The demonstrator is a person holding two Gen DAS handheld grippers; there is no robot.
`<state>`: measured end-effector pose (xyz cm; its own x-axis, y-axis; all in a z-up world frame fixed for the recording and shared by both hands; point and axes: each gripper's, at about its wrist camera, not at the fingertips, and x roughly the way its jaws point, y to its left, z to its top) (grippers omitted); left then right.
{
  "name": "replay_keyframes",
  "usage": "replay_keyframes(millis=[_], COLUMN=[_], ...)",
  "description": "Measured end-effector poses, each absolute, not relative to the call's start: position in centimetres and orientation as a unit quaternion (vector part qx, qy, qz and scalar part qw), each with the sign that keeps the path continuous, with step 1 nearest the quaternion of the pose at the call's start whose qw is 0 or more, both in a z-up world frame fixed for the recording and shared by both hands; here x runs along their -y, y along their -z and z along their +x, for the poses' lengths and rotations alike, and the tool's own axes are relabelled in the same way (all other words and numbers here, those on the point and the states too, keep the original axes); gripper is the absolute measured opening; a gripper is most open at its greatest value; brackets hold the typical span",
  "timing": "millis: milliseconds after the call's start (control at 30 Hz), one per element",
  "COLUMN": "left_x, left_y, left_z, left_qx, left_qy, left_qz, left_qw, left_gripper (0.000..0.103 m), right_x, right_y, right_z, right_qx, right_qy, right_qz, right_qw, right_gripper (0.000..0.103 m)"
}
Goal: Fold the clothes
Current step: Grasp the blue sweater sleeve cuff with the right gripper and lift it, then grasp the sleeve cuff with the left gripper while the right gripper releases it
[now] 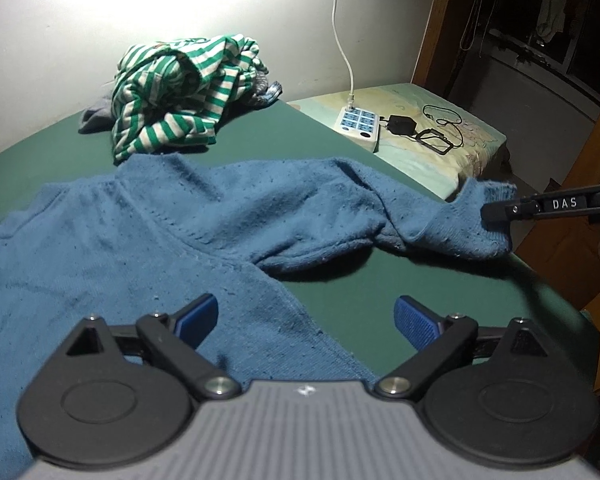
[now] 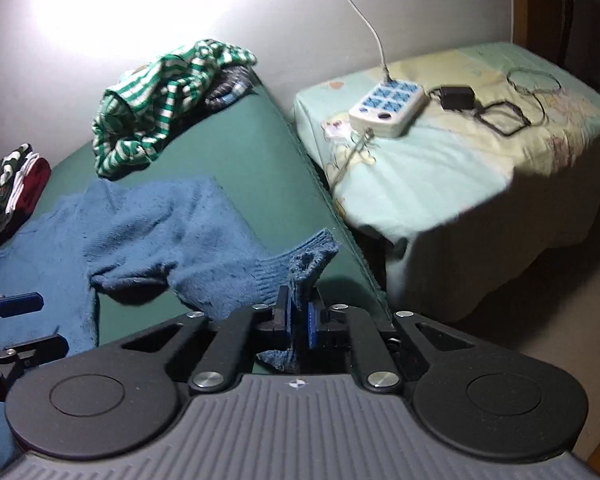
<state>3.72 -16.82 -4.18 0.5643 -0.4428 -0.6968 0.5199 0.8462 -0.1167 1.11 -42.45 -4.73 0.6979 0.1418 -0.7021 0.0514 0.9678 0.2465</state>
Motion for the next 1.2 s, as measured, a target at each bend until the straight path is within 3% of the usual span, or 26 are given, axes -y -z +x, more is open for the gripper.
replay_keyframes(millis=[367, 700, 1000, 1200], left_x=[20.0, 13.4, 0.1, -1.4], left_y=[3.1, 2.7, 2.1, 2.5], left_z=[2.4, 1.9, -1.9, -2.0], left_qx=[-0.319, -0.322, -0.344, -0.348], left_qy=[0.282, 0.198, 0.176, 0.172], left_qz=[0.110, 0.062, -0.169, -0.250], left_qw=[0.898, 0.924, 0.907, 0.887], left_gripper=[0.095, 0.096, 0.096, 0.097], right_x=[35.8, 30.2, 24.0, 20.8], right_y=[-1.2, -4.8, -2.1, 1.5], right_z=[4.2, 7.2, 5.9, 2.9], right_qx=[-0.332, -0.294, -0.268, -0.239], right_qy=[-0.192, -0.294, -0.334, -0.358], right_qz=[0.134, 0.177, 0.119, -0.027], right_qw=[0.914, 0.892, 0.896, 0.902], right_gripper=[0.008, 0.007, 0.008, 0.007])
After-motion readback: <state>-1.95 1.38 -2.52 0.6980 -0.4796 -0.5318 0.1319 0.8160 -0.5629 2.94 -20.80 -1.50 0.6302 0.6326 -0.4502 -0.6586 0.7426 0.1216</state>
